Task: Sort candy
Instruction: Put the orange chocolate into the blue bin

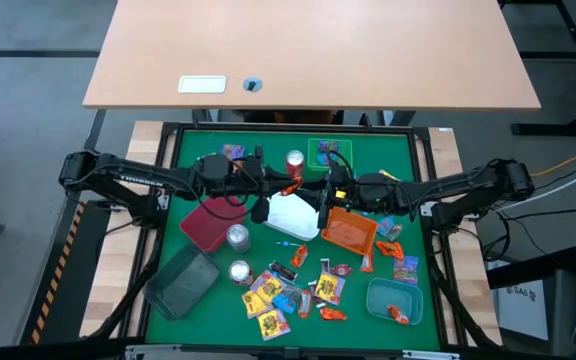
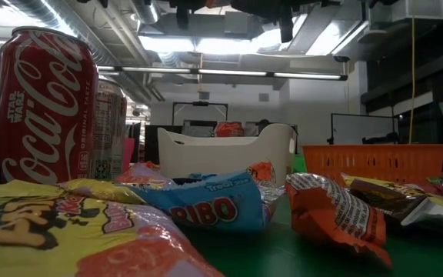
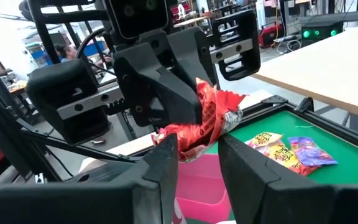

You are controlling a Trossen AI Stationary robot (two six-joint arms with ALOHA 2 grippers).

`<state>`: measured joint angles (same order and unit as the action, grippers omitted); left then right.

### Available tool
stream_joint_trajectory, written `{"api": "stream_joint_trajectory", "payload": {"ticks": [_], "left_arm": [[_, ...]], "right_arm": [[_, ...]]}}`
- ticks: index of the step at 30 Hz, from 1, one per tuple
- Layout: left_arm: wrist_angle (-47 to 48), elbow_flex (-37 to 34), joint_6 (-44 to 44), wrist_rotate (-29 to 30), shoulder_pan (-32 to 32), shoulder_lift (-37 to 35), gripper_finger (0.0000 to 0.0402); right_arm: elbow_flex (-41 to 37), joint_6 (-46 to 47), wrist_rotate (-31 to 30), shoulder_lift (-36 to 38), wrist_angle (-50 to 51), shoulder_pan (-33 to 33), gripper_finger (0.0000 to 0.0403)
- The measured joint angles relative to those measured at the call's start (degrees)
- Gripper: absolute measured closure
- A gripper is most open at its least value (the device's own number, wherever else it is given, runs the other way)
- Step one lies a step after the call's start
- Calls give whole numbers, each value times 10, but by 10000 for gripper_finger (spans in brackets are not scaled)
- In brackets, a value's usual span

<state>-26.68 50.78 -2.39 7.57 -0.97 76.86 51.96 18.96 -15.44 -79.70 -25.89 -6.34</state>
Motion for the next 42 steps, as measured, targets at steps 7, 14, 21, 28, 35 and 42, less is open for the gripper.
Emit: {"api": "stream_joint_trajectory", "payload": {"ticks": [7,14,21,28,35,42], "left_arm": [[0,0,0,-1,0,0,401],[0,0,0,-1,0,0,401],[0,0,-3,-2,0,0,401],[1,0,-3,-2,0,0,397],[3,0,4,-4,0,1,329],[7,0,2,6,-4,0,267]], "right_arm": [[0,-5,0,0,0,0,324],[0,-38,0,0,0,0,394],[0,-44,0,0,0,0,396],[0,-46,0,0,2,0,399],[0,-62,0,4,20,0,401],[1,-74,0,62,135,0,402]]}}
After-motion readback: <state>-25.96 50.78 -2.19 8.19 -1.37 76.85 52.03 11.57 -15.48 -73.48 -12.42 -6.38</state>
